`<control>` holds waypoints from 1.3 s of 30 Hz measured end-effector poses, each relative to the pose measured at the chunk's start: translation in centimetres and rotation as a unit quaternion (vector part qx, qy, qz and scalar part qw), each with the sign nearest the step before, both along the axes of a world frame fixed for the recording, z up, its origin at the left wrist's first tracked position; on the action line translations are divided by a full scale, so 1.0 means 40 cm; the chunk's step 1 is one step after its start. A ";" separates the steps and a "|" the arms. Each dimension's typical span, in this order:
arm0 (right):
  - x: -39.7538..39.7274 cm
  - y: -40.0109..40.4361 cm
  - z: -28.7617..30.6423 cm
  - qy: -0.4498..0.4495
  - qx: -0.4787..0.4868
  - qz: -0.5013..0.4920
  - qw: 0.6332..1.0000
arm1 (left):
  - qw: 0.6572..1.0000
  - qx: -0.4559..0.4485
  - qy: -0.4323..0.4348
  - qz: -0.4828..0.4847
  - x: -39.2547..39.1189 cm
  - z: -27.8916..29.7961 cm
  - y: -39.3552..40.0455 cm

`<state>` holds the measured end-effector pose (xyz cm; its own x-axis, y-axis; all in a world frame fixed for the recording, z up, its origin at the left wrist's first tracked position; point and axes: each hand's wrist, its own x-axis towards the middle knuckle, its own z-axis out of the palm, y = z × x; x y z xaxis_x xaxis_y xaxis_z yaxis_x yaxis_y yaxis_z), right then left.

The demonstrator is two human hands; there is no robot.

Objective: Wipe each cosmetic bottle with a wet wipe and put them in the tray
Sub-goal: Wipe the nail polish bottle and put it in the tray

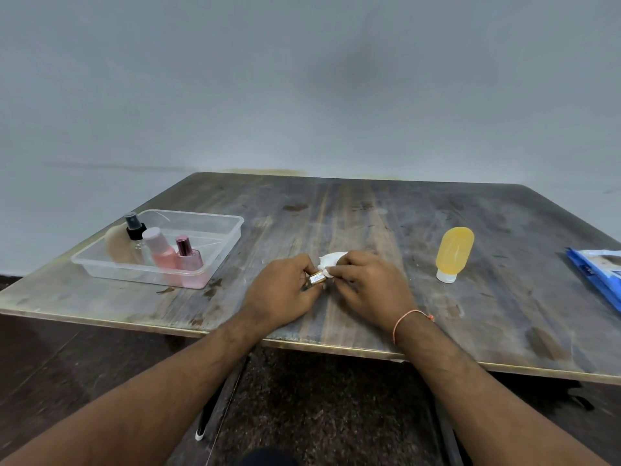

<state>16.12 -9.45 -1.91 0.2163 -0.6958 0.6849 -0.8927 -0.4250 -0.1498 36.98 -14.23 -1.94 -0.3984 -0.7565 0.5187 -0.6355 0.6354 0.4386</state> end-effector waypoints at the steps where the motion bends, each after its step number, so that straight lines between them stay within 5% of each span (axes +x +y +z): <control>1: -0.002 0.003 0.003 -0.016 0.008 0.008 1.000 | 1.000 0.016 0.010 -0.010 0.001 0.000 -0.004; 9: -0.002 0.007 0.018 -0.089 0.034 -0.019 0.995 | 0.993 0.090 0.071 -0.027 -0.001 0.001 -0.023; 19: -0.011 0.004 0.024 -0.125 -0.008 -0.142 0.982 | 0.993 0.100 0.038 -0.051 0.000 0.006 -0.013; 32: 0.007 0.000 0.001 0.007 -0.030 -0.002 1.000 | 0.994 0.088 0.041 -0.041 -0.001 0.004 -0.014; 39: 0.005 0.006 0.006 -0.001 0.004 -0.047 0.999 | 0.980 0.154 0.117 -0.038 0.000 0.007 -0.021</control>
<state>16.32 -9.20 -1.66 0.1483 -0.7188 0.6792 -0.9280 -0.3384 -0.1555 36.98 -15.08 -1.67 -0.3560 -0.8648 0.3541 -0.4506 0.4908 0.7457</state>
